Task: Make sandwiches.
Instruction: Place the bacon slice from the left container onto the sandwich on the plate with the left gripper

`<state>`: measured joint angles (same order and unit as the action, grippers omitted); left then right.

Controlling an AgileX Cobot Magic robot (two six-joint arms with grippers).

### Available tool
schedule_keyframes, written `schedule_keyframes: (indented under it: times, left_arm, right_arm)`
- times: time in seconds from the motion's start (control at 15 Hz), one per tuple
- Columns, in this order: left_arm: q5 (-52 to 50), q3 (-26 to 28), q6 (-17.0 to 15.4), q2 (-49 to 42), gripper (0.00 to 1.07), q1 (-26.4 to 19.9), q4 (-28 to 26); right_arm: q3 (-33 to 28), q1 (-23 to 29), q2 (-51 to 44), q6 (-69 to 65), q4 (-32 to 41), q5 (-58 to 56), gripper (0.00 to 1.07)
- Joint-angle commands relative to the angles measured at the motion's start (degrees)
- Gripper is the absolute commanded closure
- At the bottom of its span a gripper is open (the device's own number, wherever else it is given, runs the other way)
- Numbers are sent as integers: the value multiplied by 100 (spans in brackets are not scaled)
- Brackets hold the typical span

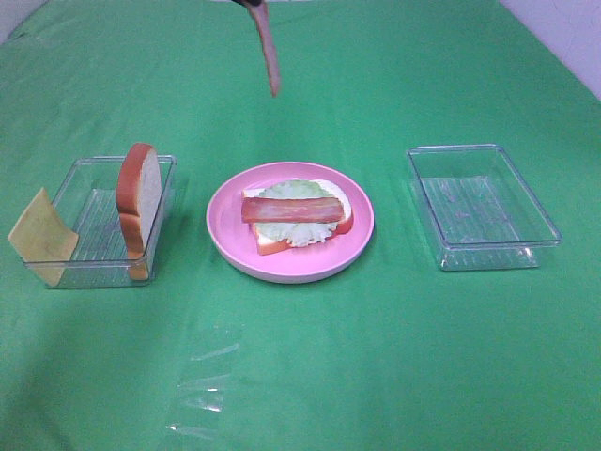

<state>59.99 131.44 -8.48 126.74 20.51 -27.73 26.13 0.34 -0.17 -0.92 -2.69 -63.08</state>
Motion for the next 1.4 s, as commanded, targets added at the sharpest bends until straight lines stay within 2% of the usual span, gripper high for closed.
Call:
schedule_keyframes:
  times: [0.07,0.2,0.47,0.67,0.87,1.0,1.07,1.13,1.4]
  left_arm:
    - [155,17,470,160,107,413,-481]
    - [286,11,768,361,107,728,-573]
    - [791,11,848,710,107,808,-963]
    - [1026,11,1008,1140,107,808,-928]
    - [1020,11,1026,1450,107,779,-871]
    - [1020,11,1026,1604,107,762,-487]
    - [1020,11,1026,1616,107,762,-178]
    - [1014,11,968,1593,107,762,350]
    - [802,11,917,1604,107,762,1220]
  right_arm:
    - [-23,-23,-183,46,0,23,10]
    - [-23,-23,-183,46,0,23,10]
    - [-23,-23,-183,46,0,23,10]
    - [-23,-23,-183,46,0,23,10]
    - [-23,-23,-183,46,0,23,10]
    - [-23,-23,-183,46,0,23,10]
    - [-23,-23,-183,46,0,23,10]
    - [-23,-23,-183,46,0,23,10]
    - [-23,-23,-183,46,0,23,10]
